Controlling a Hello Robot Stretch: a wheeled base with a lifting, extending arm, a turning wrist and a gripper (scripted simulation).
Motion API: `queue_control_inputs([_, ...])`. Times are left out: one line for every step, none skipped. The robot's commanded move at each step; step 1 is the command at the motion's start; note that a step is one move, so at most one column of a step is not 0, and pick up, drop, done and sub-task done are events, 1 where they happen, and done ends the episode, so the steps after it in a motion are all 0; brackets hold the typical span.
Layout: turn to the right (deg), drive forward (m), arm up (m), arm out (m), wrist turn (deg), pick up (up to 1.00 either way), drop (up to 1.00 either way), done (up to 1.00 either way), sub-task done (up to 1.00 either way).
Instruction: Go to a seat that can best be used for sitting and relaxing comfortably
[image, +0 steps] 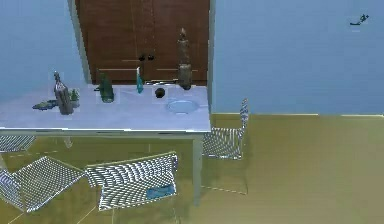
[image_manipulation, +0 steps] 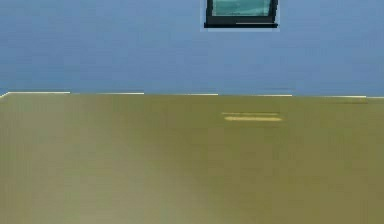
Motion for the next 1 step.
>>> queue_control_inputs([42.0,0.0,0.0,0.0,0.0,0.0,0.0,0.0,0.0])
